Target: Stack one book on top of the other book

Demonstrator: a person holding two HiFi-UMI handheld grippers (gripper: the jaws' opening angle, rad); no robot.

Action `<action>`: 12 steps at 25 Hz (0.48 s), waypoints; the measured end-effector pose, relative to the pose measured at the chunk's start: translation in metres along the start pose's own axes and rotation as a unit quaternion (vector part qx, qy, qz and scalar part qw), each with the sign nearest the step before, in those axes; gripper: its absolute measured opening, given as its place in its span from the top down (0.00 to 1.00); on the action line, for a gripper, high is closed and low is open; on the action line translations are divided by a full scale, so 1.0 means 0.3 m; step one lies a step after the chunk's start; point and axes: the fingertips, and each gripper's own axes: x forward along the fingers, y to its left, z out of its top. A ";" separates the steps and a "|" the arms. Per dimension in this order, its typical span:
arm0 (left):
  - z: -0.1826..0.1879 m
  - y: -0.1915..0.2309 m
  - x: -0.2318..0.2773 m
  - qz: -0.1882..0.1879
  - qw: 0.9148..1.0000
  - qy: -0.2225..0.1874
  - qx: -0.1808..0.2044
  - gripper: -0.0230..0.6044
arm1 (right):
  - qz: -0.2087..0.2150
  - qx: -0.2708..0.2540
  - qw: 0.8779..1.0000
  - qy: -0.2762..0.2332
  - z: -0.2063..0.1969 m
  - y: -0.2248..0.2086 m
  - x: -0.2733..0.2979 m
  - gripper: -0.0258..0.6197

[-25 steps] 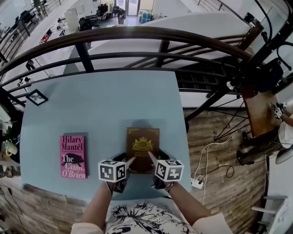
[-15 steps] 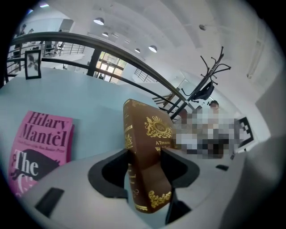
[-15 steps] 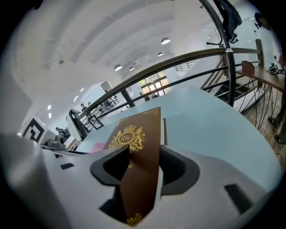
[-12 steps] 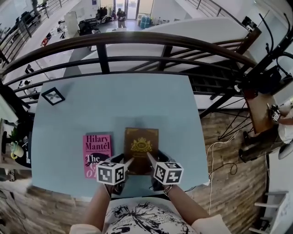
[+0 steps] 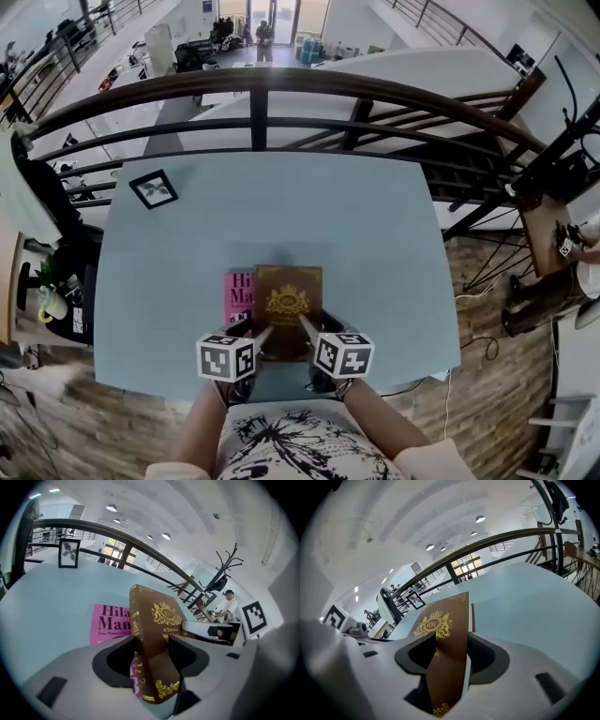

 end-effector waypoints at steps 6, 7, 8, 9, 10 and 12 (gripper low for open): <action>-0.047 0.130 -0.082 0.008 1.000 0.000 -0.021 0.62 | 0.009 -0.010 1.000 0.026 -0.065 0.129 0.076 0.65; -0.055 0.149 -0.089 0.009 1.000 0.001 -0.023 0.62 | 0.009 -0.011 0.999 0.029 -0.076 0.143 0.087 0.65; -0.063 0.166 -0.095 0.010 1.000 0.002 -0.026 0.62 | 0.009 -0.011 0.999 0.032 -0.087 0.156 0.098 0.65; -0.070 0.183 -0.099 0.010 1.000 0.003 -0.028 0.62 | 0.009 -0.012 0.999 0.034 -0.097 0.167 0.109 0.65; -0.076 0.198 -0.102 0.011 0.999 0.004 -0.031 0.62 | 0.008 -0.013 0.999 0.036 -0.106 0.177 0.119 0.65; -0.091 0.222 -0.101 0.008 0.999 0.009 -0.038 0.62 | 0.005 -0.018 0.999 0.043 -0.124 0.189 0.137 0.65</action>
